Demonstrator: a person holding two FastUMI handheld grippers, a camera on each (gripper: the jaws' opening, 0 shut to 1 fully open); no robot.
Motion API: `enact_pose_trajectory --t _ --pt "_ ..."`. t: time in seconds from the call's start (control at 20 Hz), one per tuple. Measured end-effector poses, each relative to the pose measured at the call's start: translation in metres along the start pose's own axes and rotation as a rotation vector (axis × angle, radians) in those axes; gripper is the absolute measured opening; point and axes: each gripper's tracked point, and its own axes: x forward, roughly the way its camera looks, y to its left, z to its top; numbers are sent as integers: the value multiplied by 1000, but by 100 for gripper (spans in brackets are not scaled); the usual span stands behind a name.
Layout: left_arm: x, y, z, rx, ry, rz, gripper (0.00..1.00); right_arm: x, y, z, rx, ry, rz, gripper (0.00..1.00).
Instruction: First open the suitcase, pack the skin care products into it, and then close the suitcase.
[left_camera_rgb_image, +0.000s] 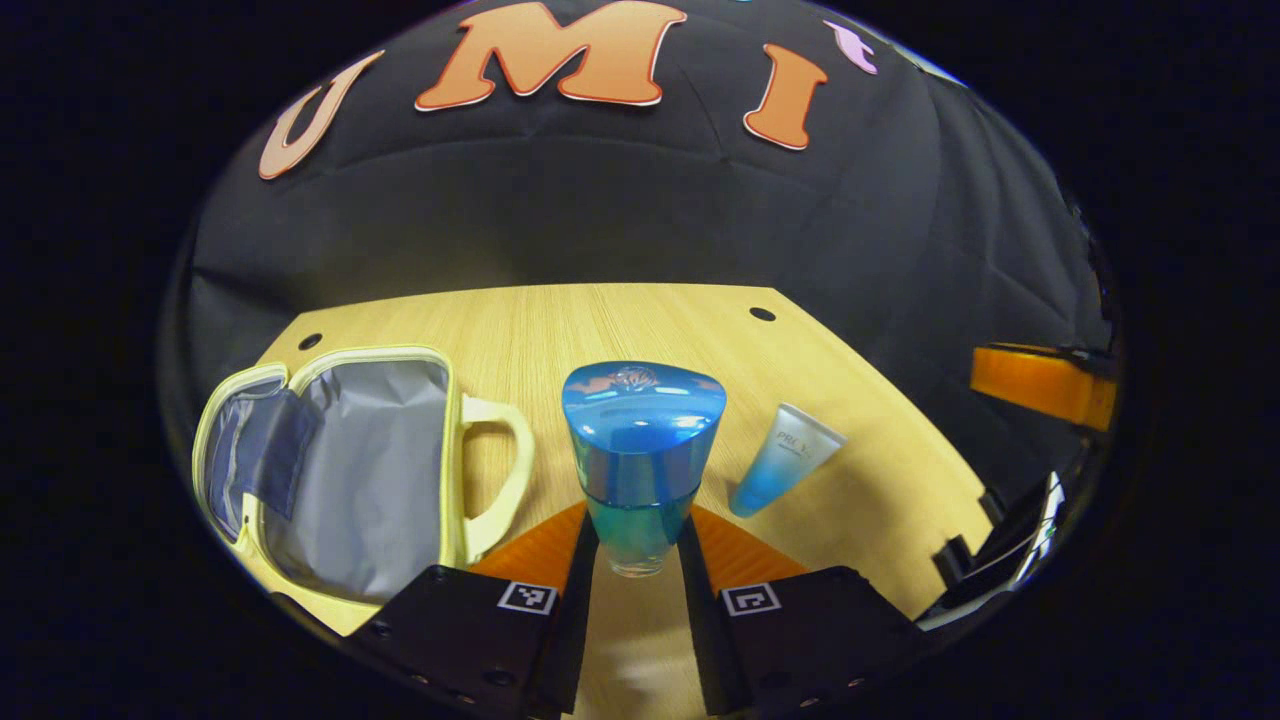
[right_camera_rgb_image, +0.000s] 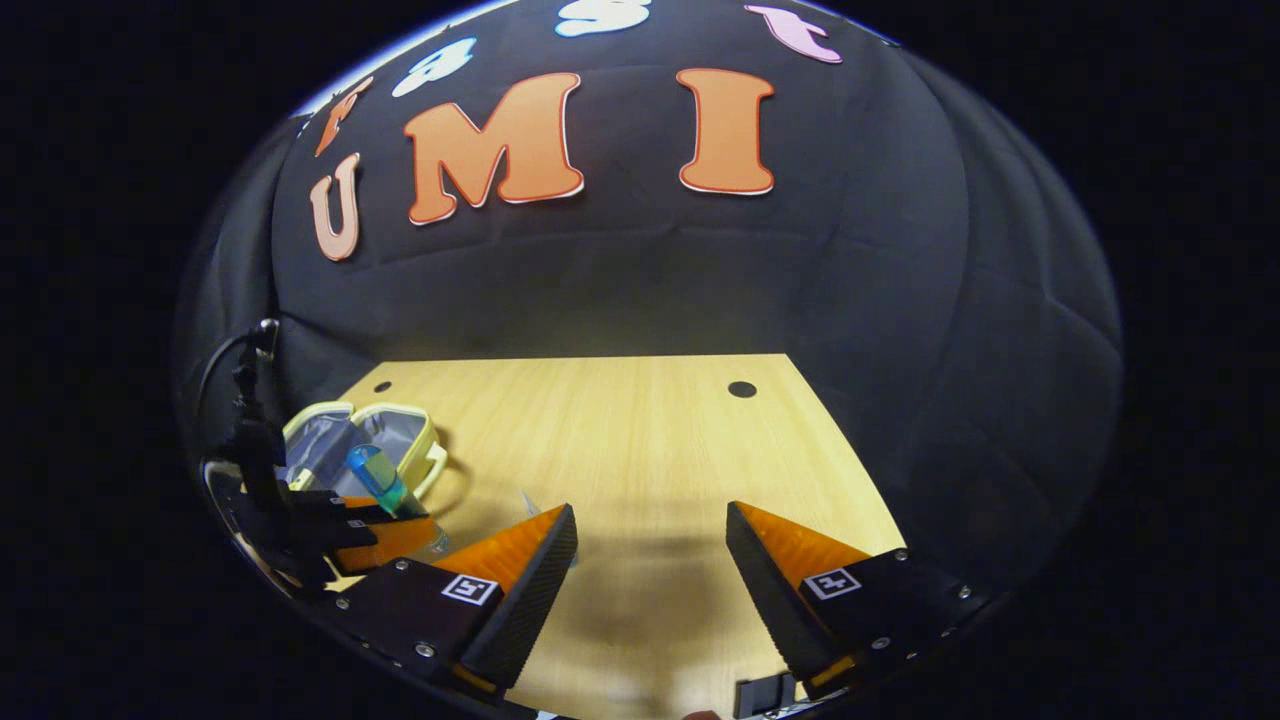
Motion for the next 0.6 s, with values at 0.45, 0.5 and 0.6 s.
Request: enact_pose_trajectory --t 0.45,0.5,0.6 --pt "-93 173 6 13 284 155 46 17 37 11 66 -32 57 96" --pt "-93 189 -3 6 345 160 46 18 40 12 73 -35 53 96" --pt "-85 210 -17 -1 439 164 45 18 42 12 82 -32 49 96"
